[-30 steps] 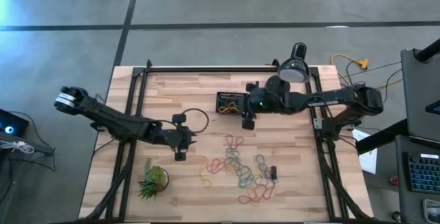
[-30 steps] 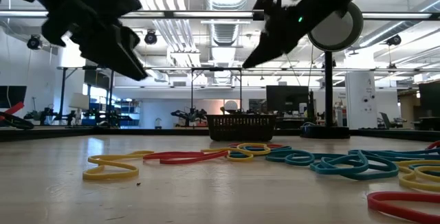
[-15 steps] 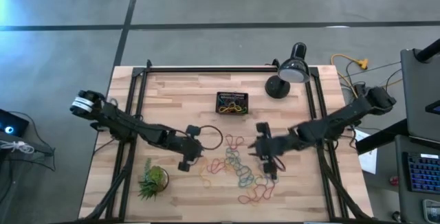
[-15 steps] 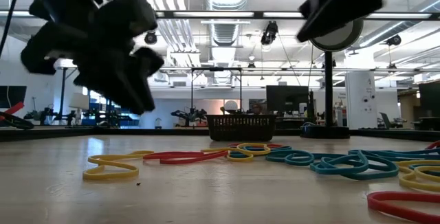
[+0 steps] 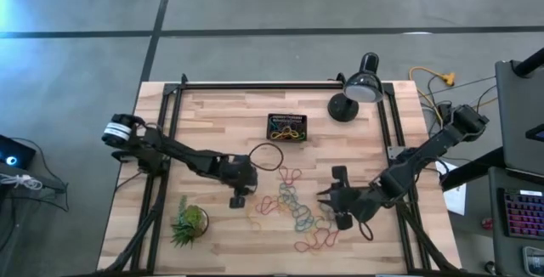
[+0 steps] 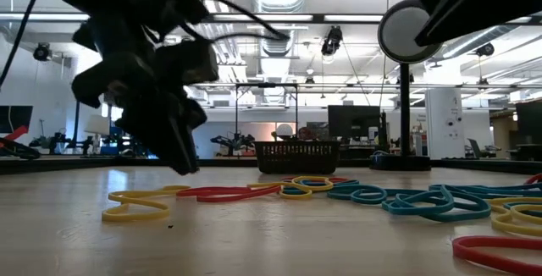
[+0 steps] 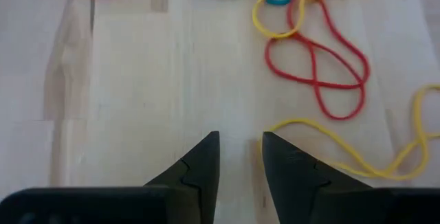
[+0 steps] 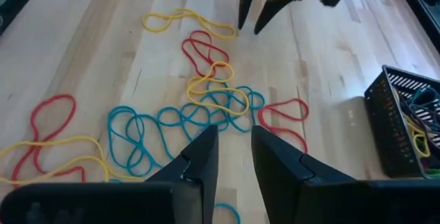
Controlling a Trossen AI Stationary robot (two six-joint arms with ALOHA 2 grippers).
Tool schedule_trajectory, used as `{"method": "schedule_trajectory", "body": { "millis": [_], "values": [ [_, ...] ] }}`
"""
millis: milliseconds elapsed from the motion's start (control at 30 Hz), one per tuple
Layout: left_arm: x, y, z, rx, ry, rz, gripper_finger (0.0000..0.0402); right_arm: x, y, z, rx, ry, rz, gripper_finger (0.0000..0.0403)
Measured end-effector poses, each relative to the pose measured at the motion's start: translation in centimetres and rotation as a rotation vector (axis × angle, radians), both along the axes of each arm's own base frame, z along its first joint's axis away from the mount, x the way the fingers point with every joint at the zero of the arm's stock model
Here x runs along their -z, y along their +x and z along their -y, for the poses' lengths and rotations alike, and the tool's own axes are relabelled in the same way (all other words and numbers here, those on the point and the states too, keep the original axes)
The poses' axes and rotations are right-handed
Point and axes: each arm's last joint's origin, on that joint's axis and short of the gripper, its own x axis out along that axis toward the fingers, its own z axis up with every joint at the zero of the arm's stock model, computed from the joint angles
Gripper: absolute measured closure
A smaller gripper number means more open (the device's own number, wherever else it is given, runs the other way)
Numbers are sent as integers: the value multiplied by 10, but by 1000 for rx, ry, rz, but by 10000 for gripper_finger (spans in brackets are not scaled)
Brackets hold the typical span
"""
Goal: Pick and place rubber bands into bin
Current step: Put the yellow rubber band into the basket
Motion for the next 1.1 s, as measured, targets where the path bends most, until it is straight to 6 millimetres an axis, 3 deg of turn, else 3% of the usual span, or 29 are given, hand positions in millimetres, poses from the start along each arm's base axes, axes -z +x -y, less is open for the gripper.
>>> {"method": "schedule_trajectory", "body": {
  "millis": [400, 633, 1100],
  "values": [
    [36, 11, 2, 27, -70, -103, 310, -1, -1, 1, -46, -69, -2, 335],
    [45, 5, 5, 74, -116, -204, 340, -1, 0, 2, -36, -95, 5, 334],
    [48, -1, -1, -50, 139, -229, 399, 1, -1, 3, -16, -108, 13, 337]
  ]
}}
